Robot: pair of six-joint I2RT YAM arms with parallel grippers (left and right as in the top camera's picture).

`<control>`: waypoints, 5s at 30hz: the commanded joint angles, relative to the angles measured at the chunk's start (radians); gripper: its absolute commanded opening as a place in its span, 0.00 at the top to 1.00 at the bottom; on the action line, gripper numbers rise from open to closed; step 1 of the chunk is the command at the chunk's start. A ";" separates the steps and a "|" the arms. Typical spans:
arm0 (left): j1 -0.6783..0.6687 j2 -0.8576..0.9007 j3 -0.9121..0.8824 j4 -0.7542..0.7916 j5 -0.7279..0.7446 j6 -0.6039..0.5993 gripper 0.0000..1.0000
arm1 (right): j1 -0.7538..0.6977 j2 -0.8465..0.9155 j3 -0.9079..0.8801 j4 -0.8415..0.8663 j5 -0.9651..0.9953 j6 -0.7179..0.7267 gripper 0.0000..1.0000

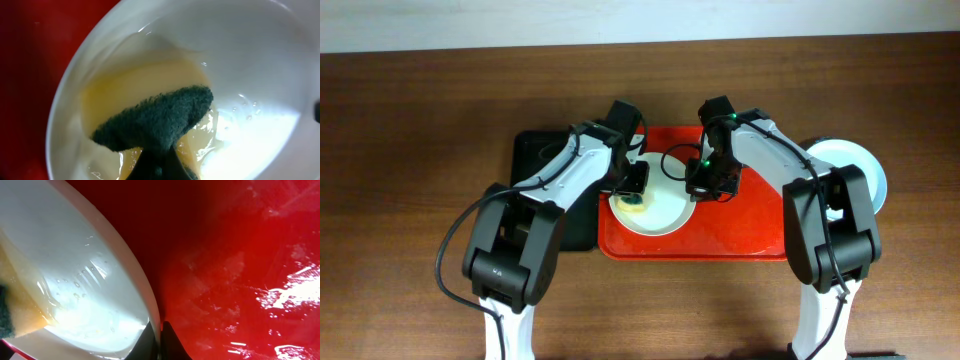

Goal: Clean dirty plates on tray and stack at the side
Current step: 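Scrub inside the white bowl with the sponge, left gripper, then keep scrubbing the bowl interior with the sponge, left gripper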

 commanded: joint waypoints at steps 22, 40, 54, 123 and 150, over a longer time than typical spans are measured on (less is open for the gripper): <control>-0.006 -0.119 -0.053 0.003 -0.114 -0.040 1.00 | 0.055 0.006 -0.005 0.010 0.035 0.007 0.96; 0.003 -0.016 -0.208 0.131 0.285 -0.069 1.00 | 0.058 0.006 -0.007 0.011 0.035 0.008 0.96; 0.044 -0.233 -0.037 -0.003 0.011 -0.021 1.00 | 0.058 0.006 -0.008 0.013 0.036 0.007 0.96; -0.018 -0.121 -0.168 0.138 0.142 -0.133 1.00 | 0.058 0.006 -0.009 0.026 0.036 0.007 0.96; -0.016 -0.042 -0.129 0.130 0.027 -0.089 1.00 | 0.058 0.006 -0.010 0.023 0.043 0.007 0.95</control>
